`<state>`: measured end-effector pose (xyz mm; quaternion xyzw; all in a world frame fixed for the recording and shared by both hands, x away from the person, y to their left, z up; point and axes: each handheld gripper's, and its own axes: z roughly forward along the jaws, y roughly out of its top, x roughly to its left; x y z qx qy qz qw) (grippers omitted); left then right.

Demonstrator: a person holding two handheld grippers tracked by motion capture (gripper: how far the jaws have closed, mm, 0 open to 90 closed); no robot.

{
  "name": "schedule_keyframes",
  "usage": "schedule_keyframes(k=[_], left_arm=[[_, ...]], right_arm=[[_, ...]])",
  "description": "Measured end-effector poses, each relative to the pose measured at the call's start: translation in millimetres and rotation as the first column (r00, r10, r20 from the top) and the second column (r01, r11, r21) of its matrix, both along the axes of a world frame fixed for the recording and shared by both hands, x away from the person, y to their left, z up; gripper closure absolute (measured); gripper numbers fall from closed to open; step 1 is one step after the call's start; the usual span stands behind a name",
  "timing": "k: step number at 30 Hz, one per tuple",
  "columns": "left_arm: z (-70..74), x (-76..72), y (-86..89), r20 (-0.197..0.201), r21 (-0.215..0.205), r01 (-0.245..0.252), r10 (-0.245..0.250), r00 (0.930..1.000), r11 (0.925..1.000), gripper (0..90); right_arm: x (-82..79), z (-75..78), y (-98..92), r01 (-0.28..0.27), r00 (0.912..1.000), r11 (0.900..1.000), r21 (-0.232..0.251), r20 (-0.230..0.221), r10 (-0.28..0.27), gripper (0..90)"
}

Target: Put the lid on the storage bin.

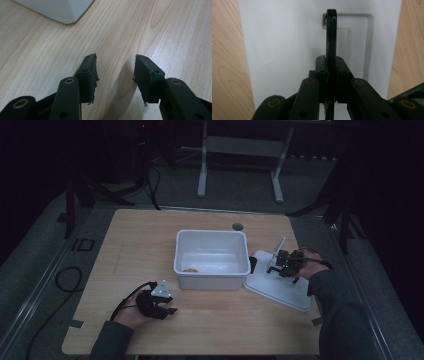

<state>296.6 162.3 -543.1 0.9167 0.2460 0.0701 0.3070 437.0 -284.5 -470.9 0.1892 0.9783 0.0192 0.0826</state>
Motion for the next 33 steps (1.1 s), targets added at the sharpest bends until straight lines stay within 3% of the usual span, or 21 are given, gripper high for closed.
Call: schedule_keyframes(k=[11,33], left_arm=[[-0.1,-0.2,-0.1,0.002,0.0,0.001,-0.001,1.0,1.0,53.3],[-0.1,-0.3,0.1,0.0,-0.002,0.001,-0.001,1.0,1.0,53.3]], right_arm=[[-1.9,4.3,-3.6,-0.005,1.0,1.0,0.0,0.006,0.005,84.1],[-2.8,33.7,-12.0,-0.012,0.999,1.0,-0.005,0.042,0.012,84.1]])
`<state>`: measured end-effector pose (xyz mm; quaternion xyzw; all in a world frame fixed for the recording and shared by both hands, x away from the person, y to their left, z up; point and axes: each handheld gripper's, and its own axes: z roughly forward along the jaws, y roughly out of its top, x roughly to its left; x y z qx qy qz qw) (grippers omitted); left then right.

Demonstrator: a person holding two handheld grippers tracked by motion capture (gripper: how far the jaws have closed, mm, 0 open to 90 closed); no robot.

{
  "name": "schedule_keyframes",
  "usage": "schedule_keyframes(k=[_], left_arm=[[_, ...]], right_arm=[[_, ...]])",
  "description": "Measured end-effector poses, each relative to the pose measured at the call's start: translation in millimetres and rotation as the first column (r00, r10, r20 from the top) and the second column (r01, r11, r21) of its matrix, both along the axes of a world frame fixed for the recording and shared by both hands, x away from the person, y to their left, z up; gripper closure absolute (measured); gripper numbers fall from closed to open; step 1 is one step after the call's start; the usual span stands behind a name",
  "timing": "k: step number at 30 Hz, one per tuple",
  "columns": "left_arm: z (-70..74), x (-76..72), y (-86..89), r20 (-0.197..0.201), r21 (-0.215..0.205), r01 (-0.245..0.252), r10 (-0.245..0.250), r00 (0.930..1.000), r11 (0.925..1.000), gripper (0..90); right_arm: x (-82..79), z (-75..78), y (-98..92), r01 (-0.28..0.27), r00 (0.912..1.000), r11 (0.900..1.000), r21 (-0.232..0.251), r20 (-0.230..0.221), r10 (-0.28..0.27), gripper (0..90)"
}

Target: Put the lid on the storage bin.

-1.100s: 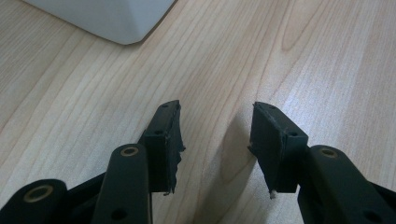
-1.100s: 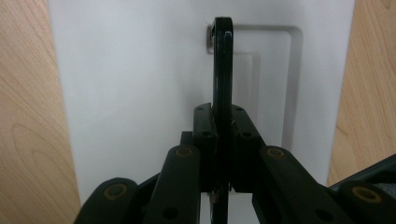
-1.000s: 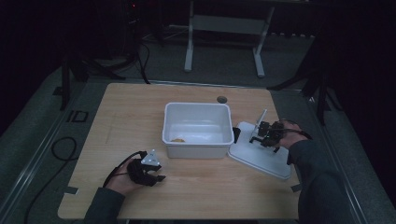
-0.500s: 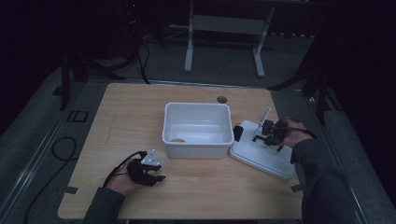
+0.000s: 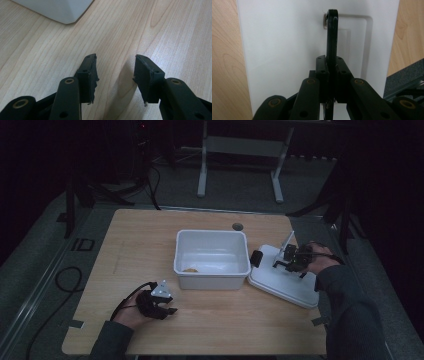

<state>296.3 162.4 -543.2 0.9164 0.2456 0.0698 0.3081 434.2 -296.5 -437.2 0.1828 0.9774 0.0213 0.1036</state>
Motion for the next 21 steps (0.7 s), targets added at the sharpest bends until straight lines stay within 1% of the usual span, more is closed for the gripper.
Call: schedule_keyframes(k=[1,9,14,15,21], left_arm=[[0.0,0.0,0.0,0.0,-0.001,0.0,0.0,1.0,1.0,53.3],[0.0,-0.1,0.2,-0.001,-0.001,0.006,-0.006,1.0,1.0,53.3],[0.0,-0.2,0.1,-0.001,-0.001,0.005,-0.005,1.0,1.0,53.3],[0.0,-0.2,0.1,-0.001,-0.001,0.005,-0.005,1.0,1.0,53.3],[-0.1,-0.1,0.2,-0.001,-0.002,0.005,-0.005,1.0,1.0,53.3]], right_arm=[[-0.1,3.9,-0.5,-0.002,1.0,1.0,0.003,0.004,0.002,84.1],[-0.1,16.4,-1.8,-0.008,0.9998,1.0,-0.001,0.021,0.008,84.1],[-0.6,22.9,-2.5,-0.01,0.9997,1.0,-0.002,0.023,0.01,84.1],[-0.5,27.1,-3.0,-0.013,0.9996,1.0,0.0,0.027,0.013,84.1],[-1.0,38.8,-4.1,-0.013,0.9991,1.0,-0.005,0.041,0.013,84.2]])
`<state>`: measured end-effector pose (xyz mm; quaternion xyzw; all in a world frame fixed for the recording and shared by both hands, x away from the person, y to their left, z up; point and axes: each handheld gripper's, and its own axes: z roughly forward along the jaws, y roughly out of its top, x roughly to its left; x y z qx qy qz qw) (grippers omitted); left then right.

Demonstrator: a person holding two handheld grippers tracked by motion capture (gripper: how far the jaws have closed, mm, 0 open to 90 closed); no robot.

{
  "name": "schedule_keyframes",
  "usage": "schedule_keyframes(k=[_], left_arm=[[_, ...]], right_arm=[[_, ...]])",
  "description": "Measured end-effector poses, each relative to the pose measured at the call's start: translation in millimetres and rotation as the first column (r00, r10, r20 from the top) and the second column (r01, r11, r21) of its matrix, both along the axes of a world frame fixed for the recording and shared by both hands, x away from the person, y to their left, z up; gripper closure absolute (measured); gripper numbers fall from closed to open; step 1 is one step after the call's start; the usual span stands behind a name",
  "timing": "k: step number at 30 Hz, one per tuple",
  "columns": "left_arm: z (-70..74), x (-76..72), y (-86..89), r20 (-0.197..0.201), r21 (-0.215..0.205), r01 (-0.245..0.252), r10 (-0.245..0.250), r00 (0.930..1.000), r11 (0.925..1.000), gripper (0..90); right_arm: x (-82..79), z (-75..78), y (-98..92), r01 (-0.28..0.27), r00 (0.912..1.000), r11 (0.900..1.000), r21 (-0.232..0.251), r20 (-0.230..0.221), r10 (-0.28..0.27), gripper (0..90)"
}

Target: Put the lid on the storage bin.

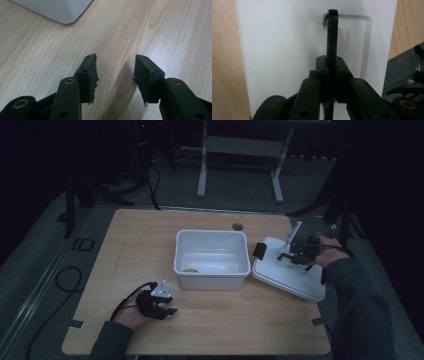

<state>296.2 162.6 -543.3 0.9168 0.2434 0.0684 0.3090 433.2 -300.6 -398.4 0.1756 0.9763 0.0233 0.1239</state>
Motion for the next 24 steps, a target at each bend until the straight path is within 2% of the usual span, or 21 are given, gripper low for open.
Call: schedule_keyframes(k=[11,18,24], left_arm=[[-0.1,0.0,-0.1,0.001,-0.002,-0.002,0.002,1.0,1.0,53.5],[-0.3,0.1,0.3,0.0,-0.006,-0.001,0.001,1.0,1.0,53.4],[-0.3,0.0,0.2,-0.001,-0.006,0.001,-0.001,1.0,1.0,53.4]], right_arm=[[-0.8,18.8,-0.5,-0.012,0.9996,1.0,0.005,0.026,0.012,84.2],[-1.1,31.2,0.3,-0.015,0.9988,0.999,0.033,0.046,0.014,84.1],[-0.9,41.0,5.1,-0.029,0.998,0.999,0.016,0.057,0.028,84.2]])
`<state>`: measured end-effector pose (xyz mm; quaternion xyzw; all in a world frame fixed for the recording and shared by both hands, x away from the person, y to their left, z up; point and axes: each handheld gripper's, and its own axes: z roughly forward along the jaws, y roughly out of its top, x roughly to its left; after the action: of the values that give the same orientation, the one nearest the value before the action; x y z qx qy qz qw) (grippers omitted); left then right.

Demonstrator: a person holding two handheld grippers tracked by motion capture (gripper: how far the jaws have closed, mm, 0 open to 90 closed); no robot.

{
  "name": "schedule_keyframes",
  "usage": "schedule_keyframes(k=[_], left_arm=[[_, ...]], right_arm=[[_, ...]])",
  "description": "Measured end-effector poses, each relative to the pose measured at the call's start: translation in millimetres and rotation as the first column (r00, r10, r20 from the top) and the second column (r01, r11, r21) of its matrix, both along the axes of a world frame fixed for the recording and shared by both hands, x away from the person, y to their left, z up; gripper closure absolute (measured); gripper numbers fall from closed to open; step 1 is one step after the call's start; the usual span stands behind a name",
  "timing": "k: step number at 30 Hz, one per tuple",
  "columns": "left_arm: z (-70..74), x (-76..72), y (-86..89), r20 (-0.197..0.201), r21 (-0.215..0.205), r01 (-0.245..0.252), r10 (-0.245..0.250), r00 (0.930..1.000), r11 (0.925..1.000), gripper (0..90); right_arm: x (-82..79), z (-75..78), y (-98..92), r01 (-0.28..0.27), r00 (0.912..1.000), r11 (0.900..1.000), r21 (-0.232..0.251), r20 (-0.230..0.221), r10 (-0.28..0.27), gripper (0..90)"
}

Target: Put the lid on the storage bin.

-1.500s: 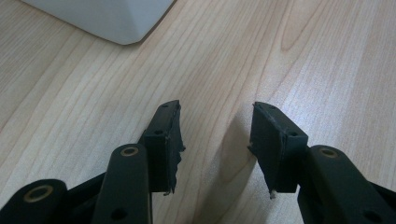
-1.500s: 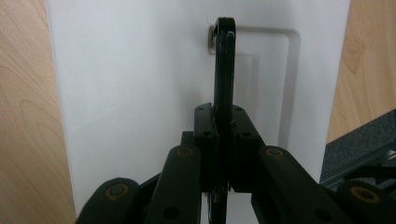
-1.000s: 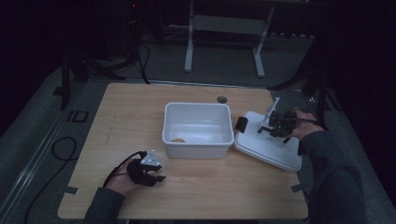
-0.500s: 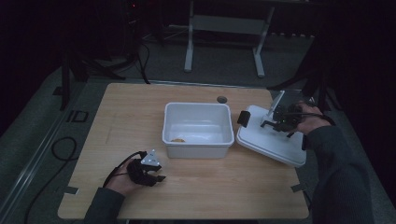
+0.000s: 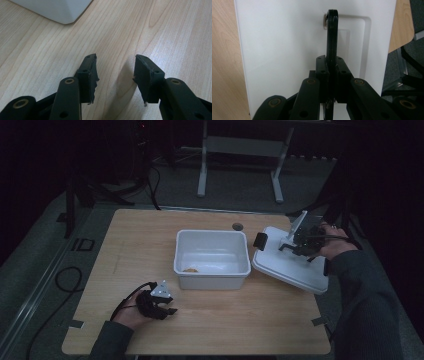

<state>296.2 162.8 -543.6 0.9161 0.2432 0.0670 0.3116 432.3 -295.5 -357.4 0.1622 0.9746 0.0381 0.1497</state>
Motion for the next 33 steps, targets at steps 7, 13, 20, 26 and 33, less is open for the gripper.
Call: schedule_keyframes(k=[7,13,20,26,33], left_arm=[[-0.1,0.0,0.0,-0.002,-0.002,0.0,0.0,1.0,1.0,53.4],[0.0,0.1,0.1,-0.002,-0.003,0.001,-0.001,1.0,1.0,53.3],[-0.1,0.2,0.4,-0.004,-0.005,0.002,-0.002,1.0,1.0,53.4],[-0.2,0.2,0.5,-0.005,-0.008,0.003,-0.003,1.0,1.0,53.4],[-0.2,0.1,0.5,-0.005,-0.008,0.003,-0.003,1.0,1.0,53.3]], right_arm=[[-0.4,12.4,4.8,-0.012,0.9998,1.0,-0.01,0.014,0.012,84.2],[-0.3,18.9,11.9,-0.031,0.9993,0.999,-0.011,0.022,0.031,84.2],[0.6,21.7,23.5,-0.058,0.998,0.998,-0.017,0.024,0.058,84.2],[0.5,23.3,33.0,-0.076,0.9968,0.997,-0.015,0.02,0.077,84.2],[0.7,27.9,47.1,-0.106,0.994,0.994,-0.019,0.027,0.106,84.2]])
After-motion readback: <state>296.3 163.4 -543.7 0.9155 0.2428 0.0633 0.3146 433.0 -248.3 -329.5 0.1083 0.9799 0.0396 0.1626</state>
